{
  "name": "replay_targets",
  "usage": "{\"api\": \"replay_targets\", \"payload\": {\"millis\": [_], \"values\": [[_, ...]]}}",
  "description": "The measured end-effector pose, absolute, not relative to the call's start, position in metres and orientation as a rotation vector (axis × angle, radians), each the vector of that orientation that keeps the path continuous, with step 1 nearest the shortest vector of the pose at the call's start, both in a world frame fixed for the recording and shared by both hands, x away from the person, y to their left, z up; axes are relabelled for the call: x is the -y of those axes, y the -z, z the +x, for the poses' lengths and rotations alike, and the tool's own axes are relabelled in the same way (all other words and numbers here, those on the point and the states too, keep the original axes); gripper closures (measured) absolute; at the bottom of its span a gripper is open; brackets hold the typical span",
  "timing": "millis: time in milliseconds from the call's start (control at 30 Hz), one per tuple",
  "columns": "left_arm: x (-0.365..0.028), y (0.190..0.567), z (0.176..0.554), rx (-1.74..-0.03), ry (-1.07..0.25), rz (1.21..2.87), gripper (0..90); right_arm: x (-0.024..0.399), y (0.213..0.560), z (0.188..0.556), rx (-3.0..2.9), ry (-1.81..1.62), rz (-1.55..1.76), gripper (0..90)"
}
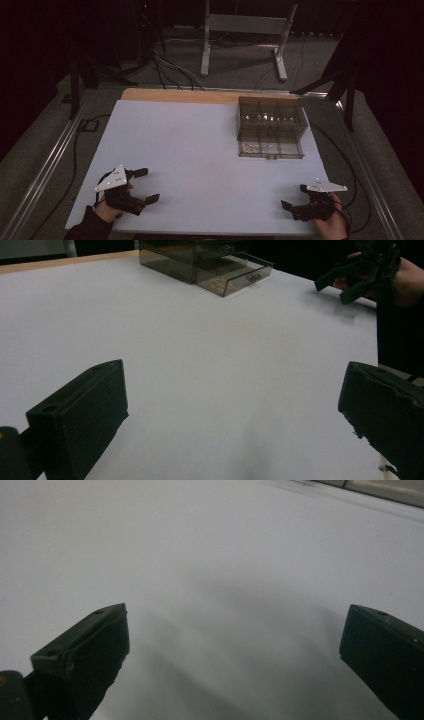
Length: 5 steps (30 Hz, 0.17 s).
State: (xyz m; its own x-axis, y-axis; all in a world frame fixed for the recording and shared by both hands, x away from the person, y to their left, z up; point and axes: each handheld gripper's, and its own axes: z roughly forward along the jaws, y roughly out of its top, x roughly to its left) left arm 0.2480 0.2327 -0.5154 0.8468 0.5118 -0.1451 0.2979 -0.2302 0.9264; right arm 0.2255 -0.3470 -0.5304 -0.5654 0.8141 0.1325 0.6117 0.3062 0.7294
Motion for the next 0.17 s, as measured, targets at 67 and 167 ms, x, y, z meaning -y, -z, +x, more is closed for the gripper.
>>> {"api": "replay_targets", "payload": {"millis": [67,167], "values": [[-0.2327,0.5152,0.2482,-0.611,-0.224,1.832,0.5,0.3466,0.53,0.2254,-2.315,-1.123,1.293,0.0],[-0.2326,0.515,0.2482,-0.609,-0.226,1.832,0.5,0.3461,0.5297,0.2257,-2.314,-1.13,1.287,0.0]]}}
